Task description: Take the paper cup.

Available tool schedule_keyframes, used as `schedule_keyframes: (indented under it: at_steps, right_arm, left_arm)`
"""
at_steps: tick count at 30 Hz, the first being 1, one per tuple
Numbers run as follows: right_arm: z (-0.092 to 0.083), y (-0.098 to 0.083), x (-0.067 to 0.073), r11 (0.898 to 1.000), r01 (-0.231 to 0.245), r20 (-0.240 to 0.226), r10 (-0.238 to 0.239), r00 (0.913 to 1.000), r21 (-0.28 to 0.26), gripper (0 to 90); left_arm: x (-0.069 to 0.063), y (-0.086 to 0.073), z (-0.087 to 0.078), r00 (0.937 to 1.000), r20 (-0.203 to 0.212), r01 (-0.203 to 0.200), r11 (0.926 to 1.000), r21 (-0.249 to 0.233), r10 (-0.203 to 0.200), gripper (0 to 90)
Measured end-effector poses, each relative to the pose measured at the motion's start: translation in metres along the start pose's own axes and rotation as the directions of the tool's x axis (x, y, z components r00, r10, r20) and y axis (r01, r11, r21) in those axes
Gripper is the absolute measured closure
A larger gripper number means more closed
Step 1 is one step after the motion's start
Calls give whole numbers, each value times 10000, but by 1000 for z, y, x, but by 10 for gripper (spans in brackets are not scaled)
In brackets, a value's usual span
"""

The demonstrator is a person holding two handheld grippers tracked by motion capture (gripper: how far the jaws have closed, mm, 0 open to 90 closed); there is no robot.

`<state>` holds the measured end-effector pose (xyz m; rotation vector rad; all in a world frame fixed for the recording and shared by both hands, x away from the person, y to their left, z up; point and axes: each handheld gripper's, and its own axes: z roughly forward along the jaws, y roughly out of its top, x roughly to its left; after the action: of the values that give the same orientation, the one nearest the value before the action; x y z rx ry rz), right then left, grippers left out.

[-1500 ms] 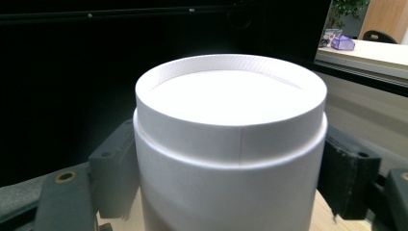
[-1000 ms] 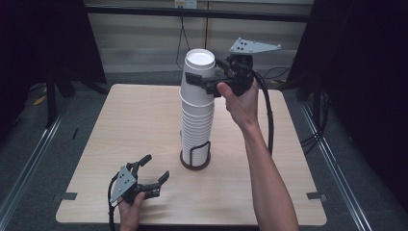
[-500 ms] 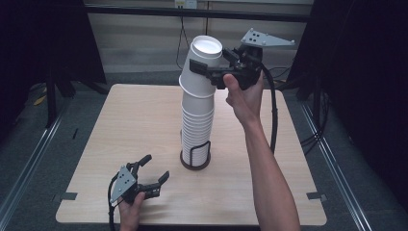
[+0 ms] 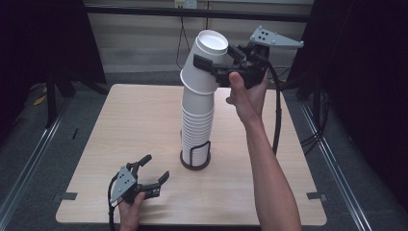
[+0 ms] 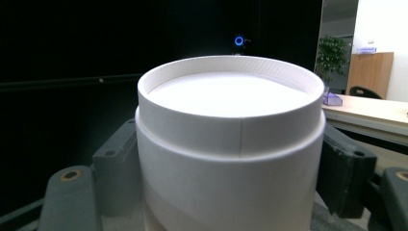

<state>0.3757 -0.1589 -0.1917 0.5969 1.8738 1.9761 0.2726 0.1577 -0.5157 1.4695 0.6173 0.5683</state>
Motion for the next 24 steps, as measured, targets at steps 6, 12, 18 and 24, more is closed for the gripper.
schedule_keyframes:
  at_steps: [6,12,18,24]
  right_arm:
    - [-7,3,0,9989,102,-75,-105,9999,-454,230]
    - [-13,7,-1,9977,85,61,-81,9999,-675,231]
    - [-19,11,-2,9968,-6,33,9,10000,-806,230]
    - [-23,11,0,9964,-18,-46,15,10000,-845,231]
  left_arm:
    - [0,0,0,10000,3,7,10000,-4,-7,157]
    - [0,0,0,10000,3,7,10000,-4,-7,157]
    - [0,0,0,10000,-3,4,10000,14,-4,157]
    - [0,0,0,10000,-2,-50,10000,46,50,157]
